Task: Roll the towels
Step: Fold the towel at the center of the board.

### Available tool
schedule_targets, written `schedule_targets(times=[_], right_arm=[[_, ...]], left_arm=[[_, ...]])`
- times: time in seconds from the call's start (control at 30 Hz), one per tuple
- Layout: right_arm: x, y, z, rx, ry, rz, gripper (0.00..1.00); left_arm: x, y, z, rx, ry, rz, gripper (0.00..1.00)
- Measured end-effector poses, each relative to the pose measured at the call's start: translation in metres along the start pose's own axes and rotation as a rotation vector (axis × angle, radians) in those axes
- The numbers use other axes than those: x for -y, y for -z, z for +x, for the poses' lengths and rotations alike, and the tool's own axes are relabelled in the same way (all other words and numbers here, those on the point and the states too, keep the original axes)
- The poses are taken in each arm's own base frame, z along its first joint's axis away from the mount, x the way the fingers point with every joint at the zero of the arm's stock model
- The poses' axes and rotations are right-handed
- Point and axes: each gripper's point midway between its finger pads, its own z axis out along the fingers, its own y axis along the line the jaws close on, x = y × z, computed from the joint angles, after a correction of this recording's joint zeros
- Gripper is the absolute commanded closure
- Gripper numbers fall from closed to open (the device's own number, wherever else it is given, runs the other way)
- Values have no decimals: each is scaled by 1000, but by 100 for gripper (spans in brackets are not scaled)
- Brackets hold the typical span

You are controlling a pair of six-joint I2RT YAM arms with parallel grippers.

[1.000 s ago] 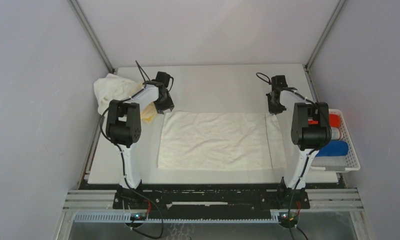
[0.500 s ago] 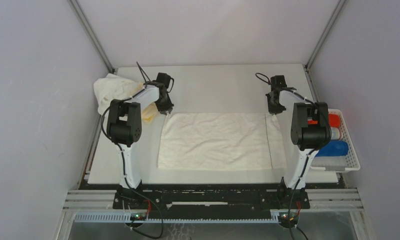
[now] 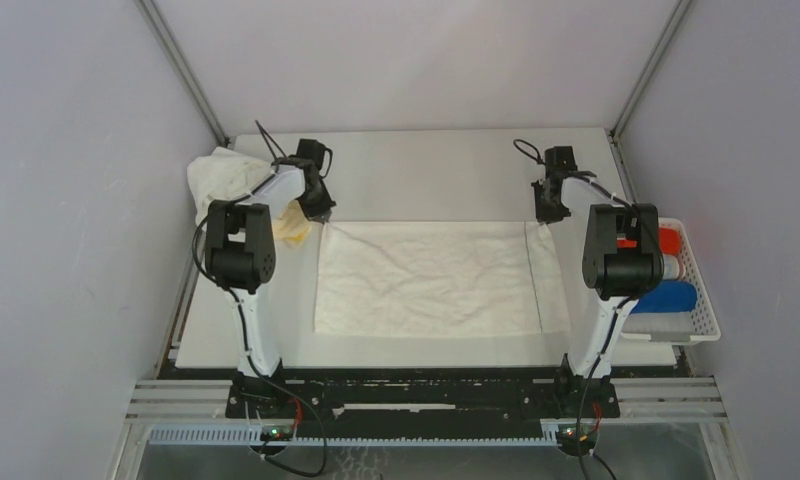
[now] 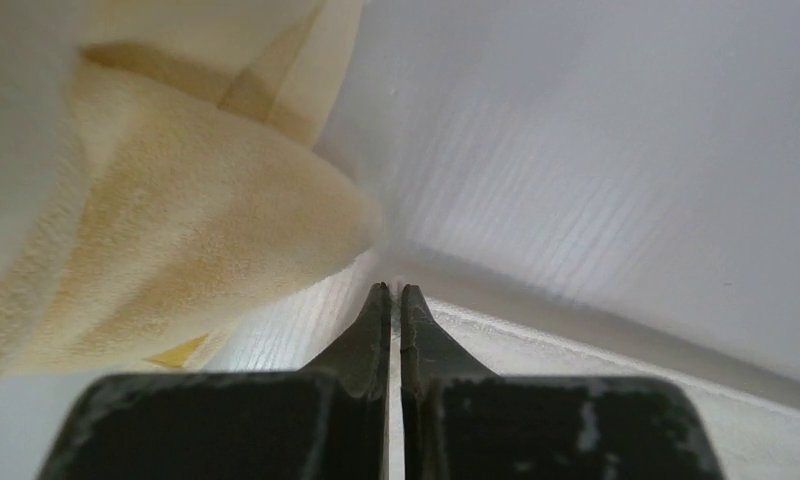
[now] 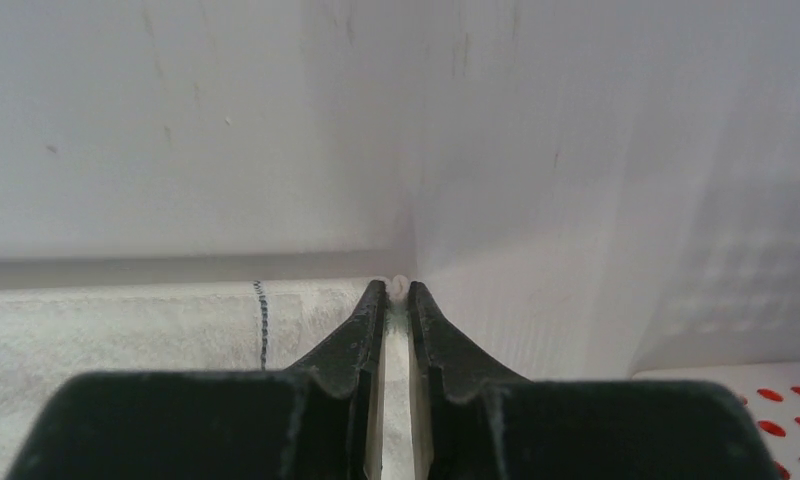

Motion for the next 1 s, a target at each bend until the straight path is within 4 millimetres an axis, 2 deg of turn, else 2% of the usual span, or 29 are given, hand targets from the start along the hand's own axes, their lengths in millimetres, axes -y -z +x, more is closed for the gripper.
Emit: schedule_targets(times=[0.07, 0.27, 0.4, 0.53, 0.67, 0.77, 0.87, 1.0], right_arm=[[-2, 3, -10, 13, -5, -19, 96], [0, 15, -63, 119, -21, -38, 95], [1, 25, -83, 166, -31, -57, 96], [0, 27, -76, 154, -40, -73, 97], [-4, 34, -48, 110, -64, -88, 98], [-4, 49, -29, 95, -93, -93, 99], [-3, 68, -23, 116, -120, -93, 99], [0, 97, -15, 162, -170, -84, 99]], left_arm=[[4, 7, -12, 16, 4, 22, 100], [27, 38, -61, 136, -14, 96, 100], [31, 46, -71, 163, -27, 110, 100], [25, 49, -64, 153, -39, 102, 100], [12, 63, -47, 141, -41, 94, 100], [1, 77, -34, 140, -39, 94, 100], [-8, 90, -21, 142, -26, 98, 100], [-25, 98, 6, 114, -1, 90, 100]])
